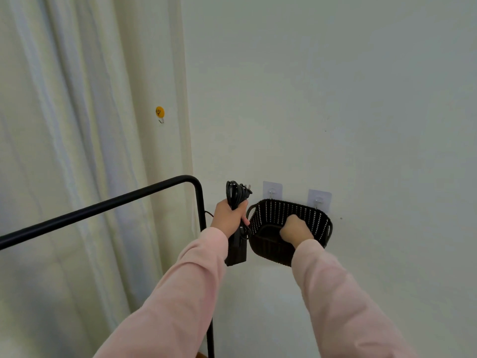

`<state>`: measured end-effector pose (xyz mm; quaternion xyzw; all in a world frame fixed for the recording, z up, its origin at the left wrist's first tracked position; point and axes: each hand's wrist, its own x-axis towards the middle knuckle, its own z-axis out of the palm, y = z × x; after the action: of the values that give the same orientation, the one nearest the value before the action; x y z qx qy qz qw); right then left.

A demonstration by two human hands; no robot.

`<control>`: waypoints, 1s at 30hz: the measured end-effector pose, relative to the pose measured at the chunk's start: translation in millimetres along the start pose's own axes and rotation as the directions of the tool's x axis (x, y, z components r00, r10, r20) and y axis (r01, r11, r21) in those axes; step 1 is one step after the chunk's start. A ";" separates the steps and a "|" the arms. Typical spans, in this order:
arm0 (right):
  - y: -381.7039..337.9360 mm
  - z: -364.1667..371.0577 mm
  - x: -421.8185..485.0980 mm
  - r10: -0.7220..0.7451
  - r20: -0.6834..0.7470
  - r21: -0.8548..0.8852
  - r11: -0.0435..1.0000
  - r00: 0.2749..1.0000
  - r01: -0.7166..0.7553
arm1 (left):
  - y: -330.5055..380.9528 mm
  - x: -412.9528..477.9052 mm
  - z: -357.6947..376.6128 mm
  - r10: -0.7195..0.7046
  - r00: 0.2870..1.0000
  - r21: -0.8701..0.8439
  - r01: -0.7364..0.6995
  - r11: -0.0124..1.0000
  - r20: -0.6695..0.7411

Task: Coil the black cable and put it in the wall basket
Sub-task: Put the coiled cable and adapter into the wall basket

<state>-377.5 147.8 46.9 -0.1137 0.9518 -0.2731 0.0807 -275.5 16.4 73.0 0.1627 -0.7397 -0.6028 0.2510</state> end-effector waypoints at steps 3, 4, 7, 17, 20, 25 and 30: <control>-0.1 6.7 11.1 0.009 0.095 -0.103 0.995 0.995 0.001 | 2.4 2.9 4.9 0.013 1.000 0.017 -0.013 1.000 -0.005; -1.4 7.6 15.9 -0.002 0.109 -0.119 0.993 0.994 0.015 | 2.5 2.9 5.8 0.018 1.000 0.030 -0.018 0.999 -0.005; -3.9 9.2 24.0 -0.008 0.142 -0.192 0.981 0.990 0.036 | 2.0 4.5 8.2 0.026 1.000 0.045 -0.025 0.999 -0.009; -7.9 21.1 31.8 0.000 0.186 -0.125 0.992 0.983 0.024 | -0.9 12.5 9.5 0.034 0.999 0.093 -0.035 0.995 0.009; -17.7 10.6 26.2 0.032 0.213 0.420 0.899 0.977 -0.121 | -1.4 14.5 9.6 0.032 0.999 0.080 -0.032 0.996 0.002; -32.5 -5.4 9.5 -0.226 0.312 0.921 0.311 0.923 -0.235 | 0.5 14.5 10.7 0.054 0.998 0.061 -0.055 0.997 0.018; -39.1 -12.8 0.1 -0.363 0.162 0.968 -0.122 0.917 -0.219 | 0.9 12.1 10.1 0.040 0.999 0.060 -0.042 0.997 0.033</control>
<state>-373.5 121.9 78.7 -0.1192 0.3767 -0.8661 0.3061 -291.0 18.2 74.5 0.1453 -0.7648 -0.5772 0.2465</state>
